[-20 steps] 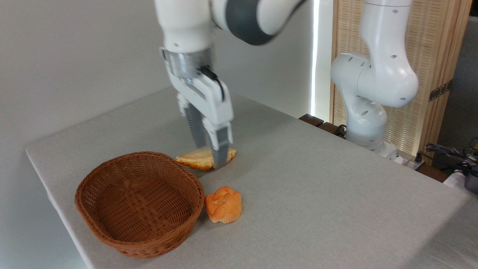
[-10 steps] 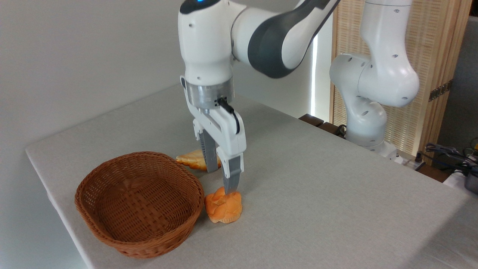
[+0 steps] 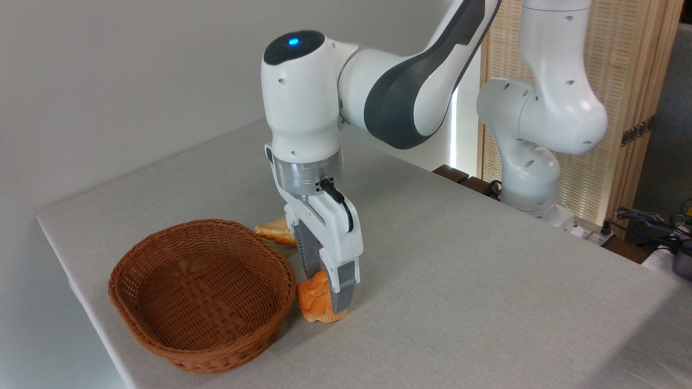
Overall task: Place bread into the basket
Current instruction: 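Lower onto the orange roll and close the gripper around it, then lift the held orange roll and carry it toward the wicker basket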
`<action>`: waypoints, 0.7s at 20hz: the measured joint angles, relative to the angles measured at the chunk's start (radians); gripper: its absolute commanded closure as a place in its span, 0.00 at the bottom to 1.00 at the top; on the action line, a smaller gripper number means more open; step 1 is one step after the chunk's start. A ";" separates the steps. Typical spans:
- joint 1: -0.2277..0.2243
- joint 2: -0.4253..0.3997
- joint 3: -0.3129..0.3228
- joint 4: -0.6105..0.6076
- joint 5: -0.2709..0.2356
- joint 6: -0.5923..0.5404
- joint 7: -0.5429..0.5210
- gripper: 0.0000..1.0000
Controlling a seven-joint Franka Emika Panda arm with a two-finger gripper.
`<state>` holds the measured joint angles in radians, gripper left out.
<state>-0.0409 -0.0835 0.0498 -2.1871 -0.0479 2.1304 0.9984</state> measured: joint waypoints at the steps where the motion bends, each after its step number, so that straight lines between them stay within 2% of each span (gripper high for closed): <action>1: 0.000 0.003 0.000 0.000 0.005 0.000 0.000 0.01; 3: -0.004 0.010 -0.004 0.000 0.010 0.000 0.000 0.06; 4: -0.005 0.012 -0.005 0.000 0.010 0.000 0.000 0.16; 6: -0.008 0.018 -0.008 0.000 0.010 0.000 0.003 0.45; 7: -0.009 0.020 -0.008 0.000 0.010 0.000 0.007 0.55; 8: -0.009 0.021 -0.008 0.000 0.010 0.000 0.011 0.58; 14: -0.009 0.021 -0.009 0.000 0.010 -0.001 0.016 0.58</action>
<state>-0.0498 -0.0625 0.0408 -2.1870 -0.0375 2.1290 1.0139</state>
